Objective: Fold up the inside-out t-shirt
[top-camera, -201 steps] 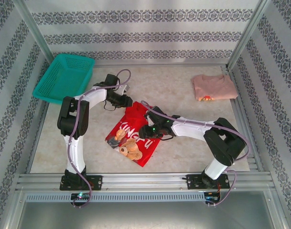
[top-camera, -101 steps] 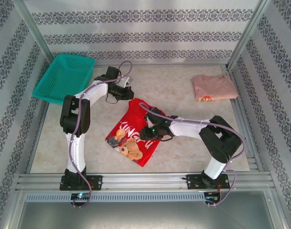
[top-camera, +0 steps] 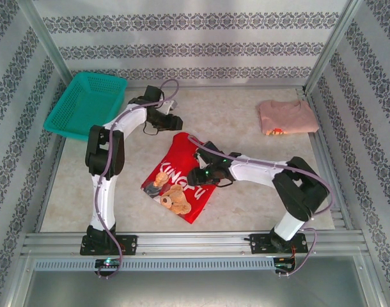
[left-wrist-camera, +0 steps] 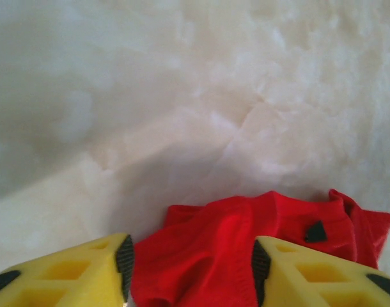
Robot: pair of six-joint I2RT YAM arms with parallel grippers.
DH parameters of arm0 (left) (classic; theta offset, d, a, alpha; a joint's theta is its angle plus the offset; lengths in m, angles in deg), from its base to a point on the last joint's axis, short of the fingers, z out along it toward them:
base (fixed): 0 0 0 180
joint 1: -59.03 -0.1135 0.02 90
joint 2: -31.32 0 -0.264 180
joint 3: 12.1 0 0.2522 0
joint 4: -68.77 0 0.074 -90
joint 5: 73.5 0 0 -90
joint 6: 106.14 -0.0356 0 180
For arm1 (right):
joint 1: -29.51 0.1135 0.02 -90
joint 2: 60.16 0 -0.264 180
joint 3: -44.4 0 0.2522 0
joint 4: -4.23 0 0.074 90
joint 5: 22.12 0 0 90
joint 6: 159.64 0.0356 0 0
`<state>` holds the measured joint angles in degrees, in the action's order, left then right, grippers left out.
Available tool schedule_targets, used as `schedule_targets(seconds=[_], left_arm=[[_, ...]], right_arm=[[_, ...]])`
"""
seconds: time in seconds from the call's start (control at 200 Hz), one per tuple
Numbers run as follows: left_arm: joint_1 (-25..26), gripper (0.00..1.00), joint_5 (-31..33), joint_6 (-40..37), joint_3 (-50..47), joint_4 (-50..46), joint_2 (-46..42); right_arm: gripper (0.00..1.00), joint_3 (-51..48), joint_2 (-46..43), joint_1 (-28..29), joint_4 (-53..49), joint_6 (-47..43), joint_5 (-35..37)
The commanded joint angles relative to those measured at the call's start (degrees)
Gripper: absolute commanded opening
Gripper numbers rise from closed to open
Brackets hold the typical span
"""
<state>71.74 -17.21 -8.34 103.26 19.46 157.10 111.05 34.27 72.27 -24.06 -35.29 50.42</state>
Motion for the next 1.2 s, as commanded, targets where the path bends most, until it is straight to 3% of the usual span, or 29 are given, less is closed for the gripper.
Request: schedule_targets(seconds=[0.0, 0.205, 0.4, 0.68, 0.784, 0.859, 0.959, 1.049, 1.114, 1.194], left_arm=[[-2.16, 0.57, 5.85, 3.55, -8.6, 1.17, -10.14], [-2.53, 0.63, 1.02, 11.75, -39.33, 10.01, -29.67], [-1.79, 0.61, 0.99, 13.64, -53.87, 7.97, -40.76], [1.58, 0.45, 3.37, 16.83, -60.15, 9.45, -40.41], [5.94, 0.36, 0.73, 19.23, -62.3, 11.56, -40.09], [10.61, 0.34, -1.23, 22.47, -64.04, 13.99, -41.35], [15.14, 0.37, -2.64, 27.14, -65.44, 16.75, -44.22], [15.57, 0.48, 0.64, 27.37, -64.39, 14.12, -47.81], [14.34, 0.55, 8.2, 24.82, -61.77, 8.91, -50.12], [10.15, 0.61, 9.56, 22.83, -60.32, 11.09, -51.35]], right_arm=[[0.53, 0.61, -7.88, -2.2, -1.76, 0.07, 0.48], [0.62, -7.71, -15.47, -9.77, -1.91, 4.59, 0.82], [0.62, -8.17, -10.38, -12.44, 1.62, 5.23, 1.22], [0.54, -0.46, 2.39, -15.26, 2.83, 0.45, 0.39], [0.53, 4.07, 6.64, -16.73, 1.18, -2.38, -0.02], [0.53, 7.89, 9.07, -17.89, -0.15, -4.57, 0.04], [0.53, 13.17, 11.29, -19.88, -2.69, -7.81, -1.26], [0.54, 15.69, 10.3, -20.95, -4.97, -10.86, -2.1], [0.56, 15.81, 7.92, -21.63, -6.89, -13.35, -0.63], [0.61, 15.2, 5.81, -23.75, -7.83, -15.06, 0.0]])
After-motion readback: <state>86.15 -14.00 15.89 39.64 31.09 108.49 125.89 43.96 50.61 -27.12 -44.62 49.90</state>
